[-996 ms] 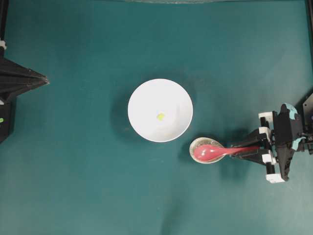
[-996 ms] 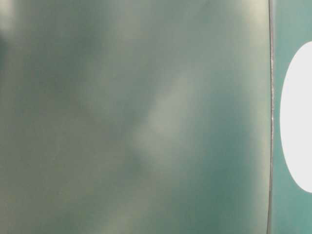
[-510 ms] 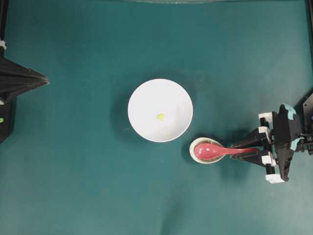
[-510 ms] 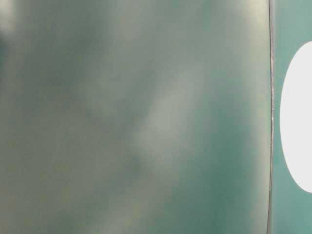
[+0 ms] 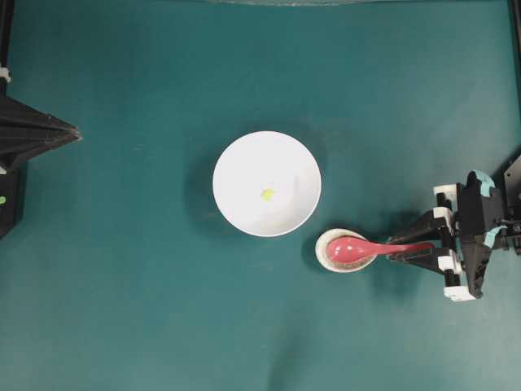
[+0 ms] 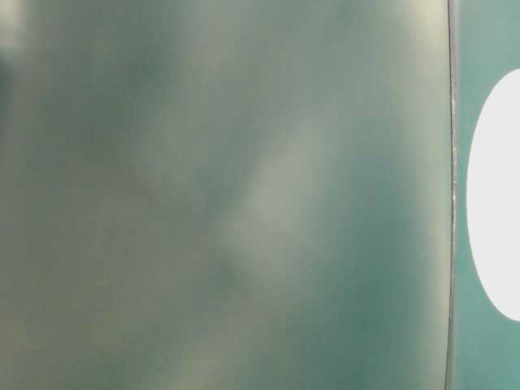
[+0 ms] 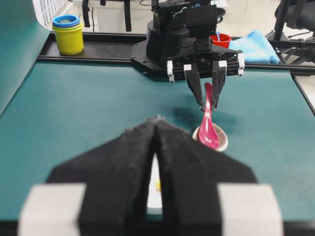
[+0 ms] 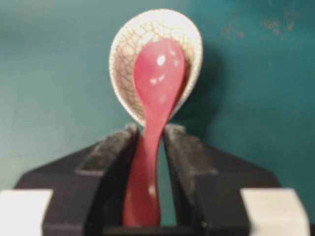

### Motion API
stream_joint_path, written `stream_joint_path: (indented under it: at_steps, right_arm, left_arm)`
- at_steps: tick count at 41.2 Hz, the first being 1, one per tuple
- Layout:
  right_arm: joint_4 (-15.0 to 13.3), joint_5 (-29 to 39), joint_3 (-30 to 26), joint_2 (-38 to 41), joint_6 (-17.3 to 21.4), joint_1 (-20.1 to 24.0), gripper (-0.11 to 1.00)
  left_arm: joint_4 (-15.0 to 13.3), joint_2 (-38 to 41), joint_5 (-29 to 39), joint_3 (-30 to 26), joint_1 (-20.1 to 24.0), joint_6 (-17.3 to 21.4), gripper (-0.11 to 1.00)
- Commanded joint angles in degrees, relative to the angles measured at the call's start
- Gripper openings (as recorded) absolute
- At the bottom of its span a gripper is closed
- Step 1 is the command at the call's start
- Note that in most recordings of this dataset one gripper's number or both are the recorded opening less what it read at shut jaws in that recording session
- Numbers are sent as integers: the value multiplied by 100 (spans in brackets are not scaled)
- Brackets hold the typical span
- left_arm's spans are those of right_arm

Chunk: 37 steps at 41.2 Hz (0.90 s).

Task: Scoop the yellow hexagonal prism block from the bowl with a spoon using the right arm.

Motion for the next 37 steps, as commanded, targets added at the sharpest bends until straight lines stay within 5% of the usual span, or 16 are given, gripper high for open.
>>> stream_joint_path:
  at_steps: [1, 37]
  right_arm:
    - [26, -9, -18, -97, -26, -53, 36]
    - [0, 44, -290, 659, -44, -79, 45]
  left_arm:
    - [0, 35, -88, -167, 9, -9, 3]
    - [0, 44, -97, -167, 9, -9, 3]
